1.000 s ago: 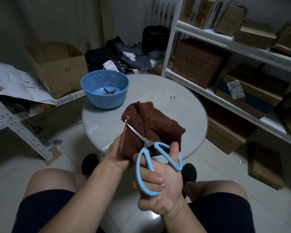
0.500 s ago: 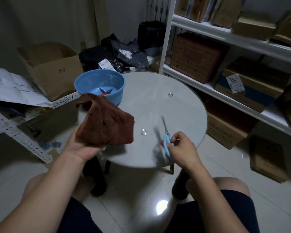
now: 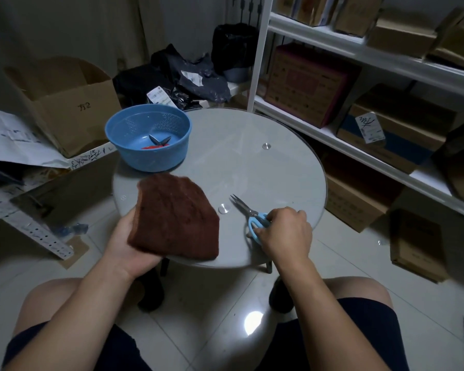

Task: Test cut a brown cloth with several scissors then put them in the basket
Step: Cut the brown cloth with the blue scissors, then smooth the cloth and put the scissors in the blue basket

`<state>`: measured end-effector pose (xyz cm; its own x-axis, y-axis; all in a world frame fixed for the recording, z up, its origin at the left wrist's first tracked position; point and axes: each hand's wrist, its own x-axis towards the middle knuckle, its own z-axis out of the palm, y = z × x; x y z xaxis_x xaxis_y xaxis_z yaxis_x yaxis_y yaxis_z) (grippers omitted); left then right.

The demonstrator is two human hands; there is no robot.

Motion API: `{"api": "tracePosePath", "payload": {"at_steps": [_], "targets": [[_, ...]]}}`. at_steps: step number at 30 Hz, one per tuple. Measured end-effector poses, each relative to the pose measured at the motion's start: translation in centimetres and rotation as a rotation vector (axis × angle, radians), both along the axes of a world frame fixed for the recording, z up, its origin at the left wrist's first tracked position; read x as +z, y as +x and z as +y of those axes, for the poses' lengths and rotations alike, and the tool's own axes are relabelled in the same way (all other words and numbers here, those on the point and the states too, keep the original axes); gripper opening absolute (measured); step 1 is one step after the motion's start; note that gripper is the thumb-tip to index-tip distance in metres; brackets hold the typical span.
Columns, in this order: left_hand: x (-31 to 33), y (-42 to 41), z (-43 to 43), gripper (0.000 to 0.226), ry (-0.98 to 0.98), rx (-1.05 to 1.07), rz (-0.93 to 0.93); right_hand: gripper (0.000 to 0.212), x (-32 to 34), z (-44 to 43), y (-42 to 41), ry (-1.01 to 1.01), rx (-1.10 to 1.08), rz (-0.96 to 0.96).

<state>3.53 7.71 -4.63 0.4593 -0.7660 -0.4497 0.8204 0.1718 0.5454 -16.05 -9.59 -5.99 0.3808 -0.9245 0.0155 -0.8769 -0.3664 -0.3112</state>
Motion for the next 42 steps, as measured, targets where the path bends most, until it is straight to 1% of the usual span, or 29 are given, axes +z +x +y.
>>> {"api": "tracePosePath", "payload": {"at_steps": [2, 4, 6, 8, 9, 10, 11, 12, 13, 14, 15, 17, 19, 21, 23, 25, 26, 27, 30, 33, 34, 35, 36, 37, 38, 40, 41, 42], "targets": [[0.4, 0.1, 0.7, 0.045, 0.077, -0.075, -0.078, 0.033, 0.0, -0.3, 0.0, 0.090, -0.008, -0.001], [0.6, 0.4, 1.6, 0.045, 0.254, -0.029, -0.176, 0.036, 0.2, -0.2, 0.1, 0.154, -0.001, 0.022], [0.5, 0.9, 2.6, 0.040, 0.378, 0.035, -0.313, 0.035, 0.6, 0.5, 0.2, 0.080, 0.028, 0.002], [0.0, 1.2, 3.5, 0.035, 0.490, 0.051, -0.453, 0.032, 1.3, 2.0, 0.8, -0.044, 0.086, -0.146], [-0.2, 1.2, 3.8, 0.031, 0.533, 0.031, -0.520, 0.028, 1.7, 3.0, 1.3, -0.029, 0.126, -0.212], [-0.2, 1.0, 4.2, 0.024, 0.580, 0.004, -0.588, 0.023, 1.9, 4.0, 2.1, 0.069, 0.158, -0.247], [-0.5, 0.9, 4.5, 0.018, 0.617, -0.028, -0.672, 0.022, 2.0, 4.9, 2.8, 0.214, 0.178, -0.263], [-0.5, 0.7, 4.7, 0.016, 0.644, -0.055, -0.736, 0.025, 2.0, 5.7, 3.5, 0.363, 0.191, -0.269], [-0.8, 0.6, 5.0, 0.020, 0.645, -0.062, -0.774, 0.028, 1.8, 6.3, 4.1, 0.476, 0.194, -0.283], [-0.7, 0.3, 5.3, 0.026, 0.628, -0.053, -0.776, 0.030, 1.5, 6.9, 4.5, 0.532, 0.194, -0.288], [-1.0, 0.2, 5.6, 0.029, 0.612, -0.037, -0.772, 0.031, 1.1, 7.4, 4.7, 0.544, 0.196, -0.290], [-1.6, -0.2, 6.2, 0.028, 0.621, -0.025, -0.769, 0.027, 0.7, 8.1, 5.0, 0.509, 0.203, -0.289], [-2.1, -0.3, 7.0, 0.022, 0.631, -0.002, -0.790, 0.013, 0.7, 8.5, 5.1, 0.470, 0.182, -0.315], [-2.1, 0.1, 7.4, 0.017, 0.623, 0.052, -0.820, 0.019, 1.0, 8.6, 5.2, 0.442, 0.171, -0.343], [-1.8, 0.7, 7.3, 0.013, 0.594, 0.104, -0.765, 0.019, 1.3, 8.4, 5.3, 0.458, 0.181, -0.320], [-1.4, 1.2, 6.8, 0.013, 0.518, 0.106, -0.625, 0.015, 1.7, 7.8, 5.5, 0.519, 0.159, -0.294], [-1.2, 1.3, 6.5, 0.013, 0.493, 0.103, -0.571, 0.016, 2.0, 7.5, 5.8, 0.542, 0.144, -0.295], [-1.1, 1.3, 6.2, 0.013, 0.500, 0.096, -0.565, 0.021, 2.4, 7.3, 6.2, 0.542, 0.132, -0.295], [-1.2, 1.7, 5.2, 0.013, 0.556, 0.170, -0.660, 0.042, 3.3, 6.4, 8.5, 0.439, 0.115, -0.335], [-1.0, 2.4, 4.4, 0.010, 0.501, 0.204, -0.678, 0.049, 3.0, 5.3, 11.5, 0.521, 0.108, -0.368], [-0.9, 2.7, 4.2, 0.012, 0.491, 0.204, -0.708, 0.048, 2.5, 4.9, 12.3, 0.527, 0.111, -0.341], [-0.9, 2.9, 4.2, 0.014, 0.493, 0.199, -0.758, 0.042, 2.3, 4.5, 12.8, 0.523, 0.108, -0.330], [-0.9, 3.3, 4.1, 0.017, 0.488, 0.185, -0.805, 0.030, 2.3, 4.3, 13.0, 0.522, 0.106, -0.352], [-0.8, 3.6, 4.3, 0.020, 0.479, 0.152, -0.844, 0.016, 2.3, 4.2, 12.8, 0.540, 0.107, -0.409], [-0.7, 3.8, 4.5, 0.026, 0.451, 0.105, -0.870, 0.005, 2.4, 4.1, 12.4, 0.581, 0.110, -0.503], [-0.5, 4.1, 5.5, 0.042, 0.394, -0.014, -0.974, 0.021, 3.0, 4.2, 10.5, 0.699, 0.150, -0.701], [-0.4, 4.1, 6.2, 0.046, 0.370, -0.062, -1.050, 0.027, 3.3, 4.3, 9.4, 0.753, 0.216, -0.768], [-0.2, 4.0, 6.8, 0.044, 0.332, -0.101, -1.118, 0.032, 3.4, 4.5, 8.2, 0.783, 0.295, -0.794]]}}
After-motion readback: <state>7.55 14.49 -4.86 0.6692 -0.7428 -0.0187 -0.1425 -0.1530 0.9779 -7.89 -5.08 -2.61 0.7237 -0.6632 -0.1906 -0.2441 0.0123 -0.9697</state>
